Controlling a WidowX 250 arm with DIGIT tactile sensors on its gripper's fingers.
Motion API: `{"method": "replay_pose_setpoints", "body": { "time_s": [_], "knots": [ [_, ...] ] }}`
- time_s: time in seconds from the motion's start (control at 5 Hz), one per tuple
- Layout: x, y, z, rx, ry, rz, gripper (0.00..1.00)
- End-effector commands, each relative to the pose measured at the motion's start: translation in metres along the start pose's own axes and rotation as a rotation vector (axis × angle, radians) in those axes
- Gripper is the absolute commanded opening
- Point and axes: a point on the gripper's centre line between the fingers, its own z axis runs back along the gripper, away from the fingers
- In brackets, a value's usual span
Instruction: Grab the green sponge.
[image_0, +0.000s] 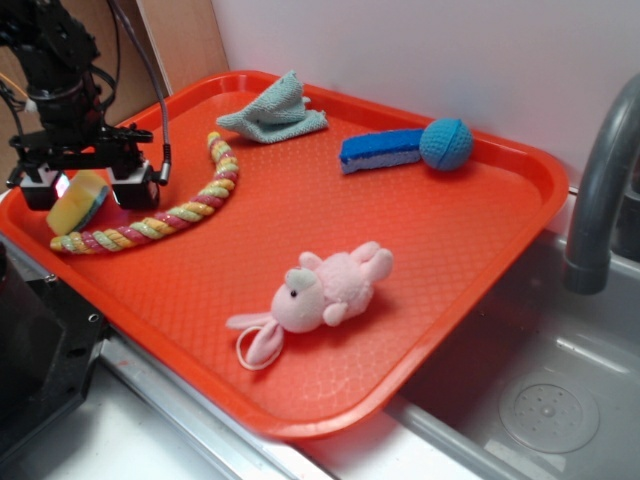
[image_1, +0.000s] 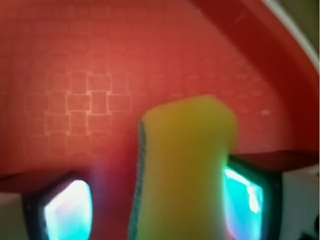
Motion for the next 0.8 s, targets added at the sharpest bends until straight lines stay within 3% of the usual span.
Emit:
{"method": "replay_pose_setpoints", "body": {
  "time_s": [0.0,0.4,0.6],
  "knots": [
    [-0.002,0.007,0.001,0.016,0.025,0.007,0.0],
    [0.002,-0.003,0.089,-0.042,-0.021,-0.257,0.0],
    [-0.004,-0.012,0.14,-0.088,-0.105,-0.39,0.0]
  ]
}}
